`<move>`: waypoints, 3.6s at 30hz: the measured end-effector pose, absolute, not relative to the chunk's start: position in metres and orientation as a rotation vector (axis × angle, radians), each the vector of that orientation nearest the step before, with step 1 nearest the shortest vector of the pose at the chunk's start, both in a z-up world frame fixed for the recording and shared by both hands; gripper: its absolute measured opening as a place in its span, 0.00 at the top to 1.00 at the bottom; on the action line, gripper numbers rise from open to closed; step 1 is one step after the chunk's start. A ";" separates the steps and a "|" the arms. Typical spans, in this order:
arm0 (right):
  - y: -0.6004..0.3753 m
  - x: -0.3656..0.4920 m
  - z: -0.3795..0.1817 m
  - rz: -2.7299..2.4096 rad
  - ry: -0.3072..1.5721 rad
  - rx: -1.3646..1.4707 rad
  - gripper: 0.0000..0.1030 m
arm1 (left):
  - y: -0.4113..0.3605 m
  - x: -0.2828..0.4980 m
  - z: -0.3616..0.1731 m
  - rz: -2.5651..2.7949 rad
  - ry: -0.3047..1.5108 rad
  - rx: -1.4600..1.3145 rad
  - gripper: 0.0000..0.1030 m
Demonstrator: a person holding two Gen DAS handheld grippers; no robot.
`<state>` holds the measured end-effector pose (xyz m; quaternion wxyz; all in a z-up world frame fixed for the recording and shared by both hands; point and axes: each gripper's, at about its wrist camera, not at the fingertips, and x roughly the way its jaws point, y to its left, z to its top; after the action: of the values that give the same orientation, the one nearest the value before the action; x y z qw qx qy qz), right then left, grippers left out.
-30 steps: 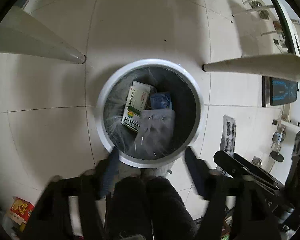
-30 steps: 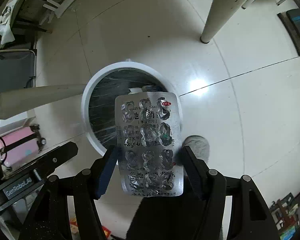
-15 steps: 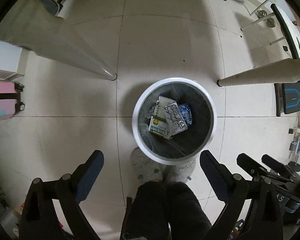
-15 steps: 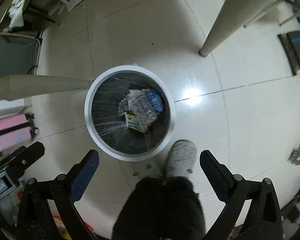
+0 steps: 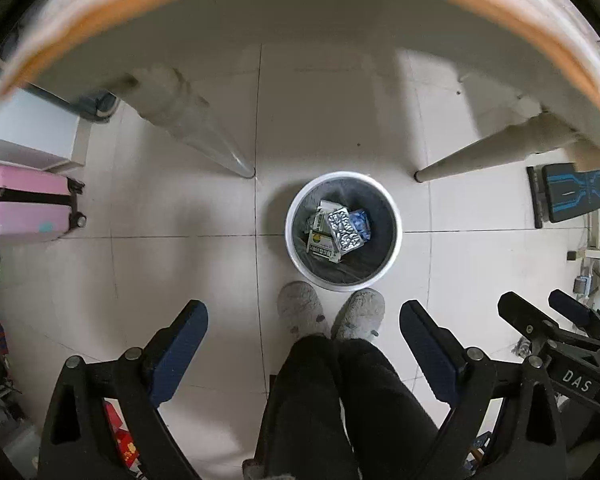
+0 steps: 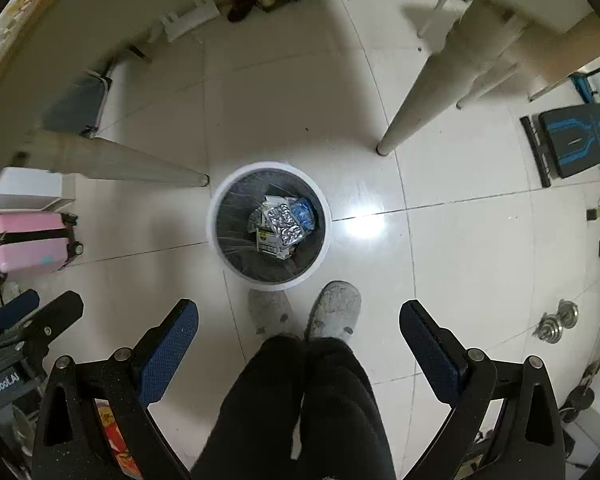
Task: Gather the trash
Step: 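Move both tools back up toward the table, then grasp the white medicine leaflet with the right gripper while the left gripper grasps the Doctor toothpaste box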
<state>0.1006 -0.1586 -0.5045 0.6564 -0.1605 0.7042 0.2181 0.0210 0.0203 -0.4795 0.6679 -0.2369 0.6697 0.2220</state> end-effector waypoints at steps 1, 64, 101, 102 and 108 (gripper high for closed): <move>-0.159 0.098 -0.494 0.501 1.593 -0.365 0.01 | 0.020 0.020 -0.468 0.501 1.503 -0.533 0.05; 0.112 0.516 -0.408 1.100 1.287 -1.411 0.18 | 0.170 0.381 -0.403 0.769 1.469 -0.334 0.04; 0.047 0.564 -0.431 1.068 1.355 -1.347 0.09 | 0.148 0.459 -0.380 0.433 1.559 -0.054 0.50; 0.048 0.564 -0.433 1.070 1.343 -1.359 0.08 | 0.146 0.452 -0.380 0.466 1.556 -0.072 0.50; 0.059 0.565 -0.425 1.053 1.376 -1.323 0.20 | 0.150 0.413 -0.384 0.615 1.526 -0.245 0.51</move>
<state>0.5650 0.0594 -0.4251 0.4623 -0.5381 0.5597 0.4283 0.4129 0.1502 -0.3840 0.6736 -0.1087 0.6780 0.2734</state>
